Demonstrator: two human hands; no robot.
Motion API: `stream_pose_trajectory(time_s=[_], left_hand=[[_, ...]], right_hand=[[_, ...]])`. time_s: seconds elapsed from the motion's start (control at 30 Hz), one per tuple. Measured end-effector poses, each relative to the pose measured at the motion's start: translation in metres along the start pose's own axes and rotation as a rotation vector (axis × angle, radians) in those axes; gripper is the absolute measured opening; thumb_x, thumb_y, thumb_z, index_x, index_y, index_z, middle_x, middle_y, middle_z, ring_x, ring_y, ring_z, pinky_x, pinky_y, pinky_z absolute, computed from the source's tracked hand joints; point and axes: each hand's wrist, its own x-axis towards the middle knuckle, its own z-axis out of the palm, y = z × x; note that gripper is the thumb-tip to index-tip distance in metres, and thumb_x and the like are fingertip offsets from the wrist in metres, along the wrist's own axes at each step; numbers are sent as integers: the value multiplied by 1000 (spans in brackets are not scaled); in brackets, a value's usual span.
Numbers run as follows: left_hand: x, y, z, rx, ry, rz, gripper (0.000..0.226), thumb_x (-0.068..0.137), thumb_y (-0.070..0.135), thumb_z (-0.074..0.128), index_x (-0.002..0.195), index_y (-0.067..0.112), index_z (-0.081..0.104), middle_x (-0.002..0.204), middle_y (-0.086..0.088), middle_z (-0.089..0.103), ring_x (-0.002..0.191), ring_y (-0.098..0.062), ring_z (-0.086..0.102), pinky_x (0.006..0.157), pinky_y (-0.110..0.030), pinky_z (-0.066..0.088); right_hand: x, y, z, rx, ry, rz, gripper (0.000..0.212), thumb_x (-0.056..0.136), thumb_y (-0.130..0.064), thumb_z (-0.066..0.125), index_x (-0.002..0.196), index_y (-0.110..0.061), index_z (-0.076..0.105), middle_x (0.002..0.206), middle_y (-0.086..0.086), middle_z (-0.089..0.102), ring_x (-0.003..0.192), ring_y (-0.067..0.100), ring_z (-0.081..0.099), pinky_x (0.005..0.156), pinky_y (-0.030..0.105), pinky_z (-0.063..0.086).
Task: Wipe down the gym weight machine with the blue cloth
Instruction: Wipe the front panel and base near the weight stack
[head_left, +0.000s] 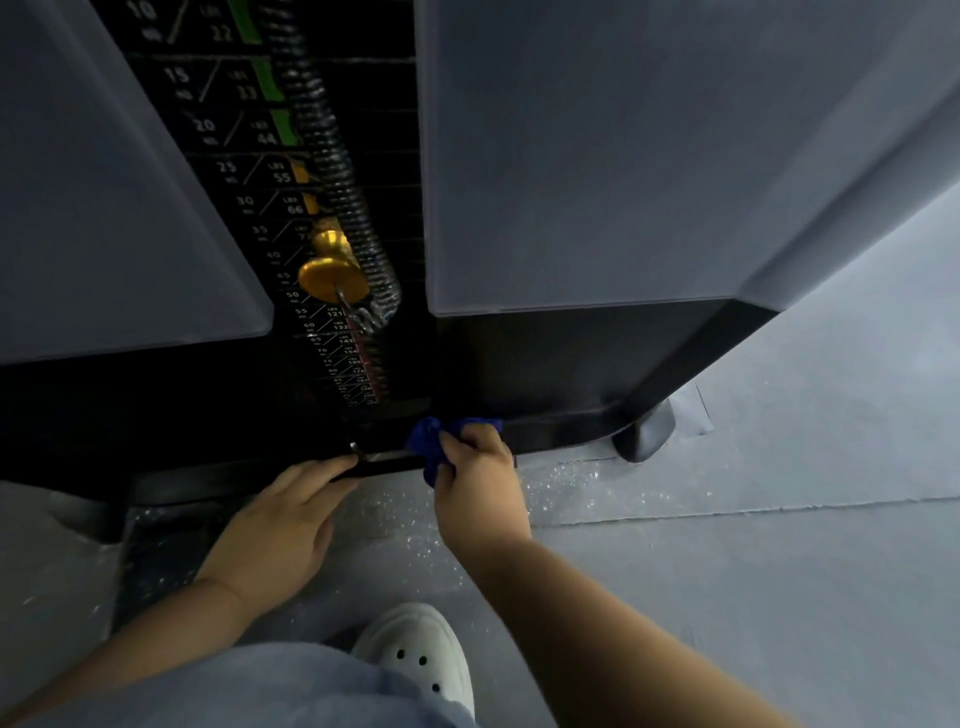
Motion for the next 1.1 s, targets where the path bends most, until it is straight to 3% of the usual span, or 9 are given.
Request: stream_pose_trajectory(time_s=[0.1, 0.17, 0.3, 0.43, 0.6, 0.7, 0.83, 1.03, 1.1], left_hand=[[4, -3, -3, 21, -7, 0, 50, 80, 25, 38, 116, 11, 70, 129, 2, 60, 115, -13, 47, 86, -31, 51], [7, -1, -3, 40, 1, -5, 49, 80, 26, 38, 112, 13, 71, 125, 4, 62, 112, -11, 47, 82, -29, 51], [7, 1, 3, 56, 66, 9, 46, 80, 24, 38, 104, 9, 74, 122, -1, 63, 109, -15, 48, 75, -35, 57], [5, 5, 8, 83, 126, 14, 43, 79, 22, 38, 96, 10, 76, 123, -1, 62, 109, -16, 48, 69, -34, 58], [4, -6, 4, 115, 81, 70, 29, 79, 20, 52, 95, 13, 76, 127, 4, 59, 112, -14, 47, 65, -29, 58], [3, -7, 6, 92, 87, 52, 26, 71, 8, 71, 95, 14, 75, 130, 6, 54, 113, -12, 47, 64, -29, 60], [1, 0, 12, 70, 100, 12, 41, 59, 1, 86, 96, 13, 74, 128, 0, 61, 114, -15, 46, 68, -29, 58], [2, 14, 9, 57, 118, -50, 60, 87, 47, 46, 139, 16, 45, 140, -6, 51, 118, -17, 48, 88, -33, 50], [2, 18, 7, 64, 113, -26, 71, 86, 55, 46, 144, 17, 38, 146, -9, 44, 122, -19, 46, 88, -30, 49]], right_hand=[[2, 26, -8, -96, 46, -43, 42, 87, 0, 53, 126, -9, 63, 130, 12, 52, 114, 33, 51, 95, 23, 39], [7, 58, -32, -44, 209, 100, 33, 79, 8, 55, 107, -2, 70, 117, 18, 57, 102, 39, 56, 88, 20, 36], [12, 102, -84, -85, 292, 392, 31, 95, -2, 48, 121, -1, 64, 130, 14, 50, 113, 35, 51, 93, 24, 36], [6, 63, -44, -195, 144, 145, 36, 82, -1, 55, 113, -8, 70, 127, 19, 54, 105, 44, 53, 92, 35, 45], [3, 17, -12, -237, -89, -86, 53, 98, -11, 46, 149, -23, 39, 153, 0, 24, 129, 27, 32, 109, 26, 31], [0, 43, -29, -365, -70, -239, 59, 95, -7, 52, 150, -24, 38, 153, 0, 33, 122, 27, 42, 104, 31, 40], [0, 83, -60, -331, 58, 117, 55, 97, -8, 51, 149, -22, 40, 151, 5, 35, 124, 33, 43, 105, 36, 40], [4, 13, -6, -142, -167, -156, 50, 100, -13, 46, 149, -21, 41, 152, 1, 32, 129, 24, 44, 108, 25, 35], [7, -19, 8, 108, -206, -73, 46, 103, -14, 42, 148, -21, 41, 151, 0, 35, 132, 17, 42, 108, 18, 32]])
